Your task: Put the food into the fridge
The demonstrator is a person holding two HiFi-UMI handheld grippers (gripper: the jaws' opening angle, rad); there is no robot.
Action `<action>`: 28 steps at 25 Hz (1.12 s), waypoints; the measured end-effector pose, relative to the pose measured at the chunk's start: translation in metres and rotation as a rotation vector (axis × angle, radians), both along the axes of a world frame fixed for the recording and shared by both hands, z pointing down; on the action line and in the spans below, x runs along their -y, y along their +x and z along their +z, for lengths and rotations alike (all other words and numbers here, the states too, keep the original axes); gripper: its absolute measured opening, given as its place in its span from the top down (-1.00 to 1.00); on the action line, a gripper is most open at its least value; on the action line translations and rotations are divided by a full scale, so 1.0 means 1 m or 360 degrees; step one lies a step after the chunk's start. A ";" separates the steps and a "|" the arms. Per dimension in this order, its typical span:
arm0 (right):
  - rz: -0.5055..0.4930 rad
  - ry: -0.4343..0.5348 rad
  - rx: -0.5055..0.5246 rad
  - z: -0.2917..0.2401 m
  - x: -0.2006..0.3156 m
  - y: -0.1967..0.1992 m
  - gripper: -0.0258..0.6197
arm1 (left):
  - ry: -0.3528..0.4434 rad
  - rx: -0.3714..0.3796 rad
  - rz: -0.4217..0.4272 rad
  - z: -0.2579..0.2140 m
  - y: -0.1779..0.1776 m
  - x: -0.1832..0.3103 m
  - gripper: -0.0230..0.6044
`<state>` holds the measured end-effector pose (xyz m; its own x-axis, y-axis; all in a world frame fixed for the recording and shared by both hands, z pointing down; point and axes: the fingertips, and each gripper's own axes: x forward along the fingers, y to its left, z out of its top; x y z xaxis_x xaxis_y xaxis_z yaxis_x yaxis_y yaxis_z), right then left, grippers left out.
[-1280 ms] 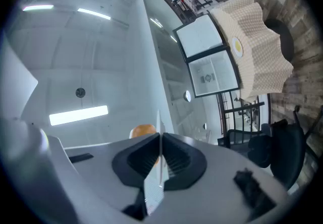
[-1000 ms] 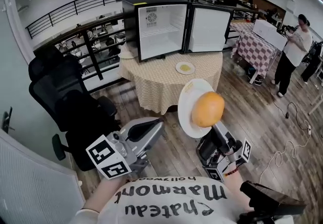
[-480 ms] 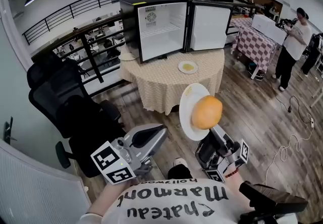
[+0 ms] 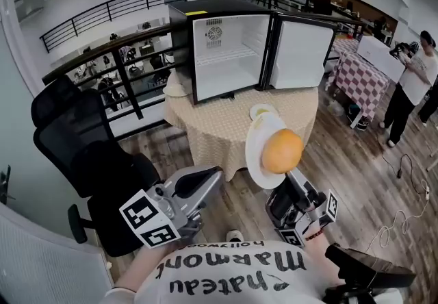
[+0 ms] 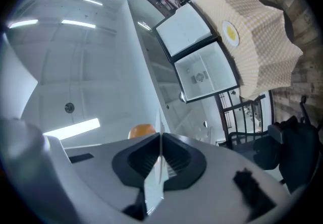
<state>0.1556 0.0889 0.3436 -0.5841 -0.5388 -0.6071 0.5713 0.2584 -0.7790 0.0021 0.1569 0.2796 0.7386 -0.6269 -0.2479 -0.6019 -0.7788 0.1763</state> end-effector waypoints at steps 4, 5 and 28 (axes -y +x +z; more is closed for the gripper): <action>-0.0025 0.0014 -0.0002 -0.010 0.065 -0.001 0.84 | -0.0009 0.0001 -0.0039 -0.006 -0.002 0.059 0.90; -0.0028 0.0026 0.0001 -0.012 0.079 0.000 0.84 | 0.0003 0.0009 -0.0045 -0.008 -0.001 0.073 0.90; 0.0122 0.0046 -0.0104 -0.009 0.289 0.025 0.84 | -0.0043 -0.0140 -0.0135 0.017 -0.016 0.245 0.91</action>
